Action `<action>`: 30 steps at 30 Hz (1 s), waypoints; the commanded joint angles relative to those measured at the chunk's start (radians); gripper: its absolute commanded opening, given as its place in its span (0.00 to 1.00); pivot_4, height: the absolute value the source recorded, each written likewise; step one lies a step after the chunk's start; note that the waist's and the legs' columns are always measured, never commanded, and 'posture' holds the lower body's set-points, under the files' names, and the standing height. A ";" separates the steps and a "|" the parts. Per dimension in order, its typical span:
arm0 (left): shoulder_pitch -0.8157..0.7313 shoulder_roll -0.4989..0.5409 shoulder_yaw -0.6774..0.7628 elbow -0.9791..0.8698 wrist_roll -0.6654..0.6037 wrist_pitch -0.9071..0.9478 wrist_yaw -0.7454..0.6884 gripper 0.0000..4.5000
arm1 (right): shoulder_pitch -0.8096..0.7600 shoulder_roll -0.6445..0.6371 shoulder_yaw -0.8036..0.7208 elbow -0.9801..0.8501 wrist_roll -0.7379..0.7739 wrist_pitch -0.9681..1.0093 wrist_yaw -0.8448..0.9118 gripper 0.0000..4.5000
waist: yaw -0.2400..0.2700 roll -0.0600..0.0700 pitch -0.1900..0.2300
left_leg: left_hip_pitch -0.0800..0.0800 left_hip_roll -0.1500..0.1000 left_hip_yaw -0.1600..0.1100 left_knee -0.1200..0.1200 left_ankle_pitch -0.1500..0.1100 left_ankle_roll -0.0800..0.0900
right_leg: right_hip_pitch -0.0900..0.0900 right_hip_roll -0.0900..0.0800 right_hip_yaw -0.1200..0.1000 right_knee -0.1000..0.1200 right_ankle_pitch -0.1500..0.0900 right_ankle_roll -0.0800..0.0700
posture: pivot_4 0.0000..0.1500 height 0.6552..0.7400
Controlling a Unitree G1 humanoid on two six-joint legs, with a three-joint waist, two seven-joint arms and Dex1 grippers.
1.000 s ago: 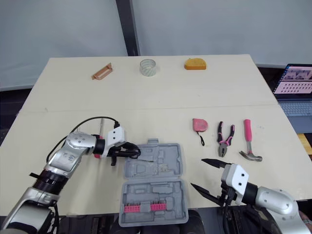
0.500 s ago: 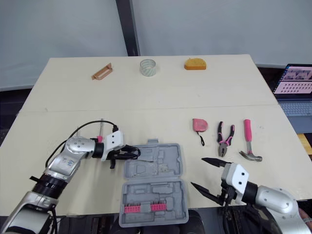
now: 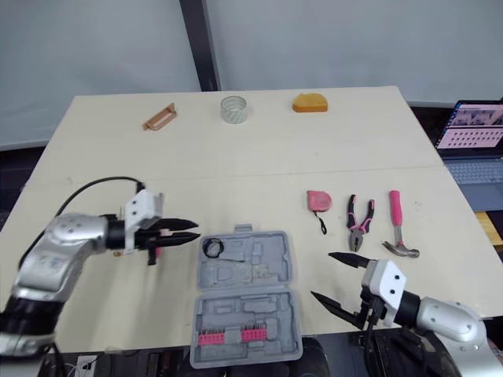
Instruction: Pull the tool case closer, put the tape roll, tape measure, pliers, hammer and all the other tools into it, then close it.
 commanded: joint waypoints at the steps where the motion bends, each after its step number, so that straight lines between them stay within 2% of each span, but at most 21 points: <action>1: 0.241 0.037 0.153 -0.096 -0.027 -0.057 -0.012 0.27 | 0.023 -0.016 -0.017 -0.010 0.015 0.048 0.001 1.00 | -0.007 0.001 0.000 | 0.001 0.000 0.001 0.000 0.000 0.000 | 0.000 0.000 0.001 0.000 0.000 0.000 | 1.00 0.94; 4: 0.463 0.022 0.254 -0.140 -0.039 -0.130 -0.023 0.45 | 0.022 0.010 0.038 -0.008 -0.022 0.071 -0.033 1.00 | -0.003 0.000 0.000 | 0.001 0.001 0.002 -0.002 -0.002 0.000 | -0.001 0.000 0.001 -0.001 0.000 0.000 | 1.00 0.94; 8: 0.692 -0.034 0.334 -0.193 -0.050 -0.212 -0.022 0.92 | 0.028 0.038 0.061 0.004 -0.050 0.065 -0.052 1.00 | 0.012 0.000 0.000 | 0.001 0.001 0.003 0.003 -0.005 0.000 | 0.002 0.000 0.001 -0.002 0.000 0.000 | 1.00 0.94; 9: 0.711 -0.042 0.341 -0.192 -0.045 -0.229 -0.014 0.99 | 0.028 0.042 0.064 0.009 -0.055 0.061 -0.054 1.00 | 0.018 0.000 0.000 | 0.001 0.001 0.003 0.003 -0.005 0.000 | 0.002 0.000 0.001 -0.002 0.000 0.000 | 1.00 0.94; 12: 0.742 -0.060 0.353 -0.184 -0.039 -0.268 0.004 0.99 | 0.029 0.050 0.066 0.024 -0.064 0.051 -0.054 1.00 | 0.031 0.000 -0.001 | 0.002 0.001 0.003 0.003 -0.005 0.000 | 0.002 0.000 0.001 -0.002 0.000 0.000 | 1.00 0.94; 19: 0.754 -0.062 0.347 -0.177 -0.040 -0.271 0.037 0.99 | 0.027 0.042 0.060 0.044 -0.079 0.051 -0.052 1.00 | 0.021 0.000 -0.001 | 0.002 0.001 0.004 0.002 -0.005 0.000 | 0.002 0.000 0.002 -0.002 0.000 0.000 | 1.00 0.94; 27: 0.735 -0.063 0.327 -0.173 -0.042 -0.279 0.047 0.99 | 0.018 0.040 0.052 0.044 -0.086 0.057 -0.056 1.00 | 0.018 0.000 -0.001 | 0.002 0.001 0.004 0.002 -0.005 0.000 | 0.002 0.000 0.002 -0.002 0.000 0.000 | 1.00 0.94; 30: 0.697 -0.070 0.322 -0.207 -0.085 -0.276 0.045 0.99 | 0.010 0.049 0.034 0.034 -0.089 0.061 -0.083 1.00 | 0.019 0.000 -0.001 | 0.002 0.001 0.004 0.002 -0.005 0.000 | 0.002 0.000 0.002 -0.002 0.000 0.000 | 1.00 0.94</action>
